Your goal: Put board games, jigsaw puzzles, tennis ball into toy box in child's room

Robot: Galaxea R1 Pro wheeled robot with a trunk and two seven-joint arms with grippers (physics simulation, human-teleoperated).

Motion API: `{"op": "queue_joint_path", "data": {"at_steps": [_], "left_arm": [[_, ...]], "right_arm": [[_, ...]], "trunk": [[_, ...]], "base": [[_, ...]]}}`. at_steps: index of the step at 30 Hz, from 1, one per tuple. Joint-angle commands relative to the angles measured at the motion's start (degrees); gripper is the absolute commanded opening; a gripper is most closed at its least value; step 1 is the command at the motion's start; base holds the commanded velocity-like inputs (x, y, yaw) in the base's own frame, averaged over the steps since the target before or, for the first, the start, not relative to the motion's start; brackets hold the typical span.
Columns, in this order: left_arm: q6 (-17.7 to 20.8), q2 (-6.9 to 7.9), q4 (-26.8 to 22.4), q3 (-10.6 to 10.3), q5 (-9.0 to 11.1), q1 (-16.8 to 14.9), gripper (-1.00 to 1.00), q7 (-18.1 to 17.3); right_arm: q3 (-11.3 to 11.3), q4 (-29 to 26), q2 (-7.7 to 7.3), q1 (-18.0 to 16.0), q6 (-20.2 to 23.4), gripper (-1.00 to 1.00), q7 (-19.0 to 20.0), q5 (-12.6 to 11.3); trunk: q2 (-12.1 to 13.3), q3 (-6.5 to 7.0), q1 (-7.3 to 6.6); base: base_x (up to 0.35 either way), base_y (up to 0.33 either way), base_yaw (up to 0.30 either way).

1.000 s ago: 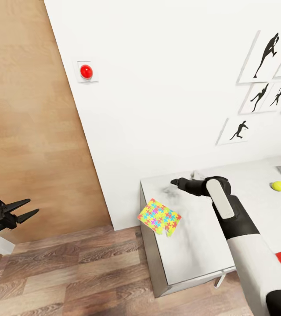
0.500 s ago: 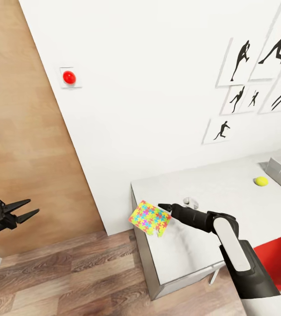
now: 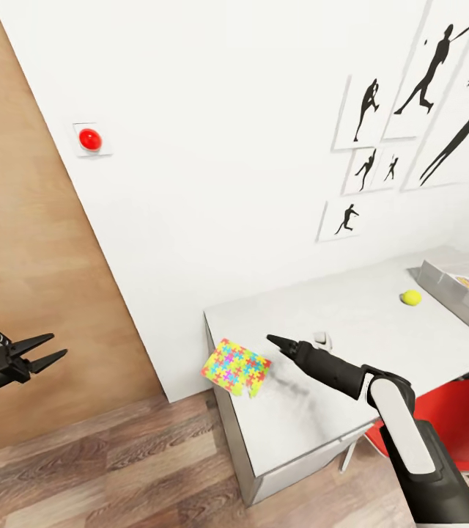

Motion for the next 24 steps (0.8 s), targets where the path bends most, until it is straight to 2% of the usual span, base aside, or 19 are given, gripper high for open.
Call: {"op": "queue_joint_path", "data": {"at_steps": [1,5,9,12,14,15,17,20,24], "left_arm": [[0.56,0.0,-0.02,-0.04,0.14,-0.03,1.0,-0.04],[0.49,-0.07,-0.01,-0.15,0.1,-0.04,1.0,0.74],[0.42,-0.09,0.0,-0.19,0.09,-0.05,1.0,3.05],[0.4,-0.68,0.08,-0.2,0.09,-0.08,1.0,8.9],[0.4,-1.19,0.15,-0.2,0.09,-0.12,1.0,11.32],[0.4,-1.79,0.19,-0.2,0.12,-0.18,1.0,14.02],[0.4,-2.37,0.22,-0.2,0.14,-0.25,1.0,16.8],[0.35,-3.45,0.28,-0.2,0.18,-0.51,1.0,22.87],[0.32,-3.96,0.27,-0.17,0.24,-0.64,1.0,26.32]], "right_arm": [[-0.06,-0.02,-0.15,0.01,0.14,1.0,0.73,0.32],[-0.19,-0.15,-0.83,0.19,0.17,1.0,1.85,0.09],[-0.2,-0.24,-1.03,0.24,0.23,1.0,2.49,-0.04],[-0.19,-0.22,-1.09,0.26,0.19,1.0,2.92,-0.05],[-0.18,-0.22,-1.09,0.26,0.18,1.0,2.97,-0.06],[-0.17,-0.24,-1.1,0.26,0.18,1.0,2.99,-0.07],[-0.14,-0.26,-1.1,0.26,0.18,1.0,3.01,-0.08],[-0.09,-0.28,-1.1,0.26,0.17,1.0,3.03,-0.09],[-0.08,-0.29,-1.08,0.26,0.18,1.0,3.04,-0.09]], "trunk": [[-0.1,-0.02,0.03],[-0.1,0.31,0.03],[-0.1,0.65,0.03],[-0.1,0.9,0.03],[-0.1,1.07,0.03],[-0.1,1.16,0.03],[-0.1,1.33,0.03],[-0.1,1.6,0.03],[-0.1,1.97,0.03]], "base": [[0.0,0.0,-0.134],[0.0,0.0,-0.129],[0.0,0.0,-0.123],[0.0,0.0,-0.121],[0.0,0.0,-0.119],[0.0,0.0,-0.102],[0.0,0.0,-0.078],[0.0,0.0,-0.034],[0.0,0.0,-0.011]]}}
